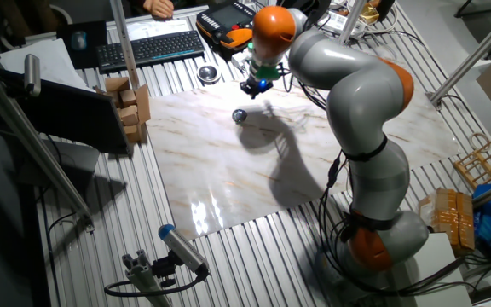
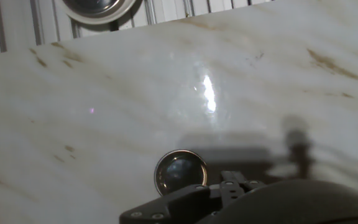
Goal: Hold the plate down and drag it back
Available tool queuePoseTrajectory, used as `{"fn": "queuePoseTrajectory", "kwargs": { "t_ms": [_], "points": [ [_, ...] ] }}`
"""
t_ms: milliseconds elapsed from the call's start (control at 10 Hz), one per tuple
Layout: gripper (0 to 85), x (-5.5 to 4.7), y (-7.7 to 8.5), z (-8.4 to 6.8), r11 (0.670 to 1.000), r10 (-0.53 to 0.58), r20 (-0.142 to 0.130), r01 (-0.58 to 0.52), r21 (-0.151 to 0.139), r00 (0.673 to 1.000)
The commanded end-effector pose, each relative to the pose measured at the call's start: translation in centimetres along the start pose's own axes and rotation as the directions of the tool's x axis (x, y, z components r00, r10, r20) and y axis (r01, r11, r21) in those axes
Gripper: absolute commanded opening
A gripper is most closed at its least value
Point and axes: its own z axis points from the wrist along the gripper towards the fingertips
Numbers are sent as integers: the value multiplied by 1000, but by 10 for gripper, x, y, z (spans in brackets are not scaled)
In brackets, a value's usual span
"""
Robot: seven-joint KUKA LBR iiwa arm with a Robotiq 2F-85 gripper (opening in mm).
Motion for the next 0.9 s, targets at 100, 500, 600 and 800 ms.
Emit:
{"fn": "queuePoseTrajectory", "kwargs": {
  "t_ms": [100, 500, 600, 800],
  "points": [
    [0, -2, -9, -6, 1000, -12, 2, 12, 6, 1000],
    [0, -1, -24, -17, 999, -37, 32, 36, 23, 999],
    [0, -1, -24, -17, 999, -9, 47, 6, 53, 999],
    [0, -1, -24, -17, 999, 2, 61, -5, 41, 998]
  ]
}}
